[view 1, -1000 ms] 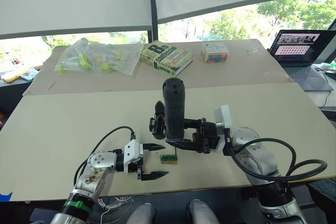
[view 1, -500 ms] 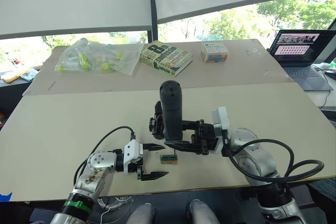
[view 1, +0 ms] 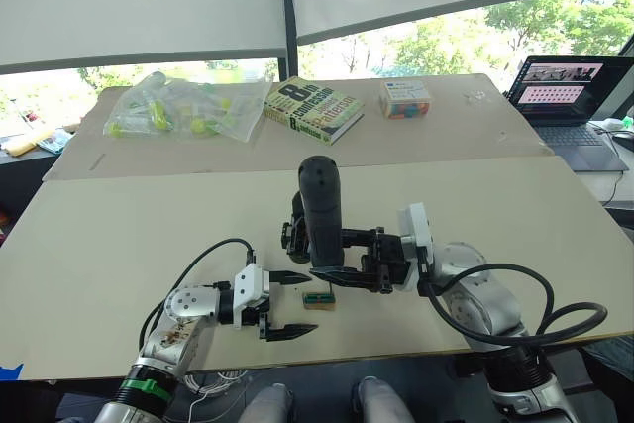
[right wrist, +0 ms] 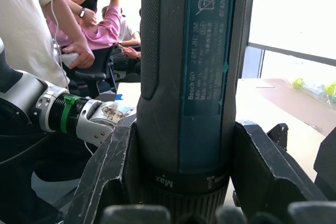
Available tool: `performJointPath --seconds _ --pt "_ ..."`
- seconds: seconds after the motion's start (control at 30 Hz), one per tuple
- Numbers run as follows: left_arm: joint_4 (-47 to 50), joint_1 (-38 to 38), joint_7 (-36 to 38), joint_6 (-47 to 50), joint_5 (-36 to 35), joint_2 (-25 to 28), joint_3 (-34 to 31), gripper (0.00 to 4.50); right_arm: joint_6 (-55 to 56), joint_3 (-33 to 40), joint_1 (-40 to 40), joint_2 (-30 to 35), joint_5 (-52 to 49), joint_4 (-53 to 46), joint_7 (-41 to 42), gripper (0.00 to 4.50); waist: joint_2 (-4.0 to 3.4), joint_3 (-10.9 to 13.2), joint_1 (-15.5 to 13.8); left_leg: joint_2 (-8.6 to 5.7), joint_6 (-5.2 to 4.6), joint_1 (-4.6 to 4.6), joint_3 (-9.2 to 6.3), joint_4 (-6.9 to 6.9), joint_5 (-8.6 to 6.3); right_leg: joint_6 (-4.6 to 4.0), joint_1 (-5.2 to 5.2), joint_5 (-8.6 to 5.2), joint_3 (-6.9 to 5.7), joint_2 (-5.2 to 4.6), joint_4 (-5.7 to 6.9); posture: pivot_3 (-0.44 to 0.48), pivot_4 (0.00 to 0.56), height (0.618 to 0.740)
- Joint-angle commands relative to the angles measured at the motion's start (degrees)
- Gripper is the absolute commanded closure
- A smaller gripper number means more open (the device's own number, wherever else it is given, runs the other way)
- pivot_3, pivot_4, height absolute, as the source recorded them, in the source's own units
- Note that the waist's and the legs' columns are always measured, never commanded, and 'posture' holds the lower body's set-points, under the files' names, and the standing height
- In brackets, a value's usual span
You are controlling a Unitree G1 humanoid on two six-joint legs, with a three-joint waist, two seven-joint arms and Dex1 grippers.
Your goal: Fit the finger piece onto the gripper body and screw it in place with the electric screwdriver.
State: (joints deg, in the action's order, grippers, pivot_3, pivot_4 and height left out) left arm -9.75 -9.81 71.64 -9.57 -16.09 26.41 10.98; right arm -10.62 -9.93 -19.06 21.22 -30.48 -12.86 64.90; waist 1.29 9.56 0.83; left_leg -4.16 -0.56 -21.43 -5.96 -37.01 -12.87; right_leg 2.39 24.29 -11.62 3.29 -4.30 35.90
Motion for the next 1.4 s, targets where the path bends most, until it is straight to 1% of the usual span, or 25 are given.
performJointPath --seconds 0.03,0.37,0.5,1.03,1.17,1.4 --pt "-0.4 1.1 0.5 0.7 0.3 0.0 1.2 0.0 1.4 0.8 -0.4 -0.5 -0.7 -1.1 -0.1 2.55 0.0 0.0 0.0 0.0 0.0 0.0 0.0 0.0 0.0 0.0 0.0 0.0 0.0 0.0 0.0 0.0 0.15 0.74" --pt "-0.6 1.1 0.5 0.5 0.2 -0.1 1.1 0.0 1.5 0.5 -0.3 -0.9 -0.7 -1.2 -0.2 2.55 0.0 0.0 0.0 0.0 0.0 0.0 0.0 0.0 0.0 0.0 0.0 0.0 0.0 0.0 0.0 0.0 0.15 0.74" --pt "0.0 1.5 0.8 0.5 -0.4 0.4 0.5 0.0 1.1 1.5 -0.4 -0.5 -2.0 -2.1 0.0 2.55 0.0 0.0 0.0 0.0 0.0 0.0 0.0 0.0 0.0 0.0 0.0 0.0 0.0 0.0 0.0 0.0 0.15 0.74" --pt "5.3 2.3 2.2 1.7 -6.8 2.8 -4.4 0.0 -2.5 4.6 -2.7 0.4 -8.1 -6.8 -1.5 2.55 0.01 0.0 0.1 0.03 0.0 -0.07 -0.01 0.04 0.0 0.0 0.07 0.0 -0.01 0.0 -0.04 0.0 0.15 0.74" --pt "10.4 4.1 1.5 4.7 -11.0 4.4 -7.9 0.0 -4.1 6.6 -3.7 1.6 -10.5 -8.1 -2.4 2.55 0.01 0.0 0.2 0.03 0.0 -0.1 -0.01 0.03 0.0 -0.01 0.08 0.0 -0.01 -0.02 -0.06 0.0 0.15 0.74" --pt "19.6 9.2 -0.6 12.0 -18.3 9.7 -16.0 0.0 -7.4 11.2 -5.6 4.2 -14.7 -9.2 -3.9 2.55 0.01 0.0 0.2 0.07 0.0 -0.16 -0.01 0.04 0.0 0.0 0.15 0.0 -0.02 -0.01 -0.07 0.0 0.15 0.74"
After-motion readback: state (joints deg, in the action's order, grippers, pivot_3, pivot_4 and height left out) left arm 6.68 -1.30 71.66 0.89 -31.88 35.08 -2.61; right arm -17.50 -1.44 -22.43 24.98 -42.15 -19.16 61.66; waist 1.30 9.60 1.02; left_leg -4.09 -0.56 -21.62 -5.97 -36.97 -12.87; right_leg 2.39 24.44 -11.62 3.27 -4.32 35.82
